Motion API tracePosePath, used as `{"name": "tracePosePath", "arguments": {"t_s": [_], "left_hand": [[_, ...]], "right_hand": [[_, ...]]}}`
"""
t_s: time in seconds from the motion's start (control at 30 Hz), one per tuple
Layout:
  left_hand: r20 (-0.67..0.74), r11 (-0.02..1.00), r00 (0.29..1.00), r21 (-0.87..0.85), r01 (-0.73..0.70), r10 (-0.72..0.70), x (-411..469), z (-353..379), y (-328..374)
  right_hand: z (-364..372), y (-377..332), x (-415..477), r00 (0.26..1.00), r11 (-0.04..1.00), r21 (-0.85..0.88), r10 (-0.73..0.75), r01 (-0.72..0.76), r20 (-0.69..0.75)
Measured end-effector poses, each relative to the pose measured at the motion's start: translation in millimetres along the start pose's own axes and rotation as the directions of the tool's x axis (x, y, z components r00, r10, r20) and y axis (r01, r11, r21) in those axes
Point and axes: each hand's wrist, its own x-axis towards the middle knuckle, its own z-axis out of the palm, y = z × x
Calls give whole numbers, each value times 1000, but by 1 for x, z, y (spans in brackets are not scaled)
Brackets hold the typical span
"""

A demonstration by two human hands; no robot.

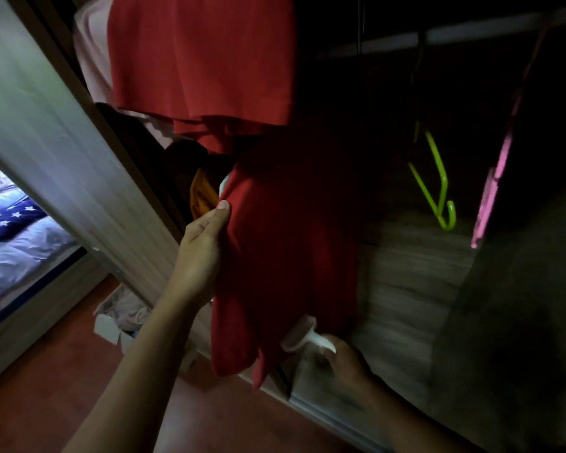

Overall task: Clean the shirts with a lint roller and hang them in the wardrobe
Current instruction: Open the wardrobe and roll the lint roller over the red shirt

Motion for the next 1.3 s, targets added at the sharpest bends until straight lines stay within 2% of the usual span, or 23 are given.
{"name": "tracePosePath", "arguments": {"t_s": [0.13,0.27,0.4,0.5,0.7,0.8,1.0,1.17,1.23,1.3], "left_hand": [[-1,1000,1000,0,15,-15,-1,3,1],[14,1000,1000,27,-1,1,-2,5,0],[3,1000,1000,28,-3,3,-2,6,-1],[-1,1000,1000,24,-6,6,-1,6,-1],[-2,998,1000,52,-22,23,-3,6,-1],[0,998,1000,61,-30,30,-5,6,2],[23,993,998,95,-64,62,-10,5,5],[18,995,999,91,-43,41,-10,3,8],[1,996,1000,88,-26,26,-11,4,8],[-4,995,1000,101,-23,24,-9,4,6]], "right_hand": [[-21,-42,18,980,969,188,-134,160,-147],[-59,-110,22,897,877,289,-280,383,-342],[-99,-171,12,797,785,292,-381,546,-468],[-116,-187,15,773,774,259,-415,577,-480],[-111,-142,39,827,830,245,-375,501,-420],[-95,-102,49,877,882,223,-323,415,-356],[-62,-37,56,975,969,185,-128,162,-181],[-43,-6,61,997,996,91,-3,9,-71],[-43,-7,64,996,992,106,67,-61,-51],[-50,-19,67,996,992,118,60,-52,-66]]}}
